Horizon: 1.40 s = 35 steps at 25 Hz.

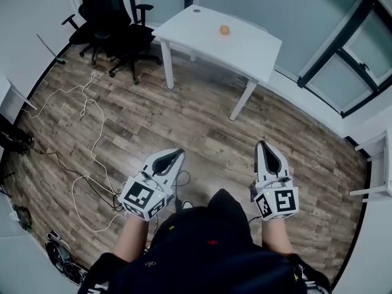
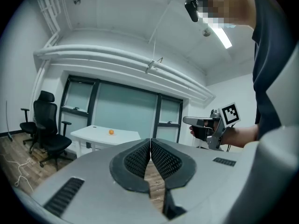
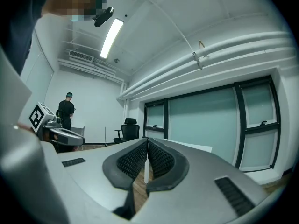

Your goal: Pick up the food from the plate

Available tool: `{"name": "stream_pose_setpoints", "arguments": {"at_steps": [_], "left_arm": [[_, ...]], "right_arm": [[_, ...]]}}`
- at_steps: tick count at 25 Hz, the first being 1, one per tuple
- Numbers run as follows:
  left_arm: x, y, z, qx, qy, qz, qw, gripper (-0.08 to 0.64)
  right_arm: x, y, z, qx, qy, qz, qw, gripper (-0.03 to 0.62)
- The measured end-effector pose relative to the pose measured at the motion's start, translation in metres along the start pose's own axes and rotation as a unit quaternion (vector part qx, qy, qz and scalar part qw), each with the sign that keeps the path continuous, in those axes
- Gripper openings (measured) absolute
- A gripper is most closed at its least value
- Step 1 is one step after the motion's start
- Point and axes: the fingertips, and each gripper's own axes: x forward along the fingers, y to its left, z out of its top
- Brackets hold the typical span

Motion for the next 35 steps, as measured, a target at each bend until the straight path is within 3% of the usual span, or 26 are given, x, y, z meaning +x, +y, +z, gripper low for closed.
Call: {"name": "stream_pose_setpoints", "arguments": {"at_steps": [9,16,27,35], "left_arm": [[0.044,0.045,0.007,0.007,0.005,0.010,0.9999,0.023],[0.131,0.069,0.013,0.010,0.024,0.011,0.9996,0.023],[0.283,0.073,0.038,0.030,0.044,0.011,0.9985,0.023],[0.329,0.077,0.036,0.038,0.077,0.016,0.9961,0.023]], "right_arm": [[0.067,-0.023,-0.005,0.002,-0.007,0.013,1.000,0.025],[0.124,-0.100,-0.021,0.014,-0.007,0.009,1.000,0.025],[0.194,-0.236,-0.033,0.051,-0.016,0.017,0.998,0.025],[0.229,-0.283,-0.055,0.075,-0.005,0.027,0.997,0.025]]}}
